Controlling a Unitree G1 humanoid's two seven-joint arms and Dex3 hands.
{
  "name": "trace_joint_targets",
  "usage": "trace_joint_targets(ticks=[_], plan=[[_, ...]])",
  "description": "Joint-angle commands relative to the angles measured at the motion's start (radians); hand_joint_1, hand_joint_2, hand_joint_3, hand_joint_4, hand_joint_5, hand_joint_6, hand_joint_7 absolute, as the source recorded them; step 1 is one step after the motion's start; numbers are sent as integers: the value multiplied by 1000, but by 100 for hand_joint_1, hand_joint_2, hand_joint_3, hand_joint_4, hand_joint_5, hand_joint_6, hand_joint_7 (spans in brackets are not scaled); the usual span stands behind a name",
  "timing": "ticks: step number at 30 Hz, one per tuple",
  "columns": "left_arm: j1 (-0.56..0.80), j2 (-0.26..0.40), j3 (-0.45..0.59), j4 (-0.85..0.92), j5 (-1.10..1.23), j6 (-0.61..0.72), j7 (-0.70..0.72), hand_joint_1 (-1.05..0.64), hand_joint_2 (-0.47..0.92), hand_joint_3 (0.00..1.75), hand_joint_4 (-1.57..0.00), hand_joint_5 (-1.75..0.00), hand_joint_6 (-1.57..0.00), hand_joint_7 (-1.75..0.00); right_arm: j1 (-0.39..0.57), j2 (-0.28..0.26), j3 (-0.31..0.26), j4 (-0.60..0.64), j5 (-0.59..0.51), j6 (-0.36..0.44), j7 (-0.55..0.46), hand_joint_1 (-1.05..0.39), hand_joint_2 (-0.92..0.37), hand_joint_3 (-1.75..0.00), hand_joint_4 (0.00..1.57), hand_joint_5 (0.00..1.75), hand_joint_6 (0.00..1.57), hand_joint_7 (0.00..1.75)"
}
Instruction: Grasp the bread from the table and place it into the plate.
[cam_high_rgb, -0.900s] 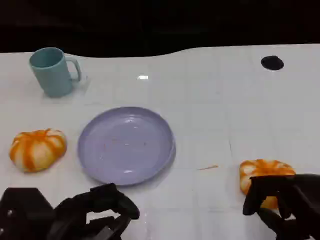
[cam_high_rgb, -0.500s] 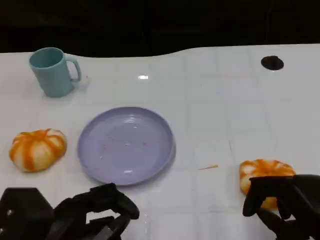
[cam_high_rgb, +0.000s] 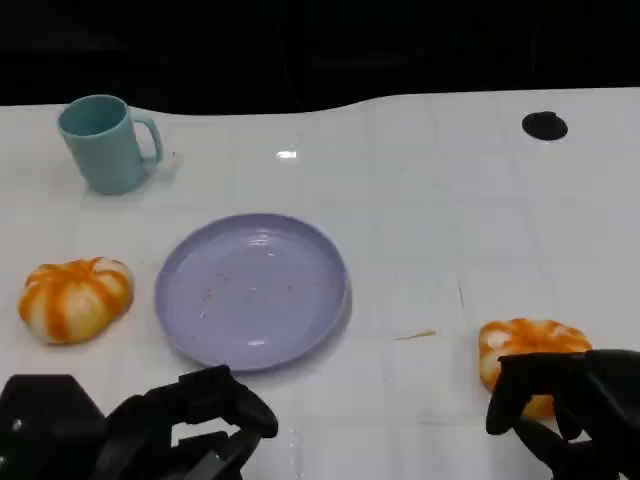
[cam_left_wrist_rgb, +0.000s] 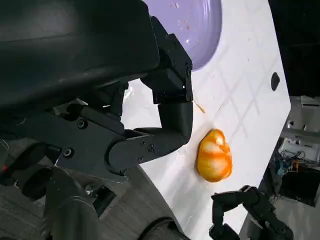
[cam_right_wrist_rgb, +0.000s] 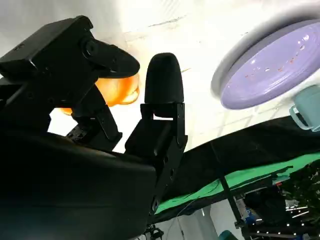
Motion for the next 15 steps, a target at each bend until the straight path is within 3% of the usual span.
trace_joint_targets(ticks=[1, 4, 8, 10, 11, 15], plan=[[0, 14, 11, -16, -2, 4, -3, -35, 92, 56, -64, -175, -61, -141, -5, -10, 0, -3, -1, -3, -5, -3, -36, -101, 91, 174, 94, 116], [-1, 14, 11, -19, 0, 9, 1, -35, 92, 56, -64, -175, -61, -142, -6, -10, -3, -5, 0, -8, -11, -4, -33, -106, 93, 168, 97, 108], [-4, 16, 14, -14, -2, 11, -5, -35, 92, 56, -64, -175, -61, -142, -9, -13, -8, -5, -24, -22, -45, -3, -27, -111, 96, 149, 105, 81], [-5, 16, 17, -14, -6, 15, -8, -35, 92, 56, -64, -175, -60, -142, -9, -15, -9, -6, -58, -29, -76, -5, -27, -108, 97, 141, 109, 69], [-6, 17, 17, -16, -7, 20, -7, -35, 92, 56, -64, -175, -60, -142, -9, -17, -9, -9, -81, -28, -91, -9, -30, -100, 99, 128, 112, 59], [-6, 20, 18, -16, -10, 16, -9, -35, 92, 56, -63, -175, -60, -142, -7, -19, -7, -32, -183, 3, -118, -23, -35, -86, 98, 105, 117, 33]])
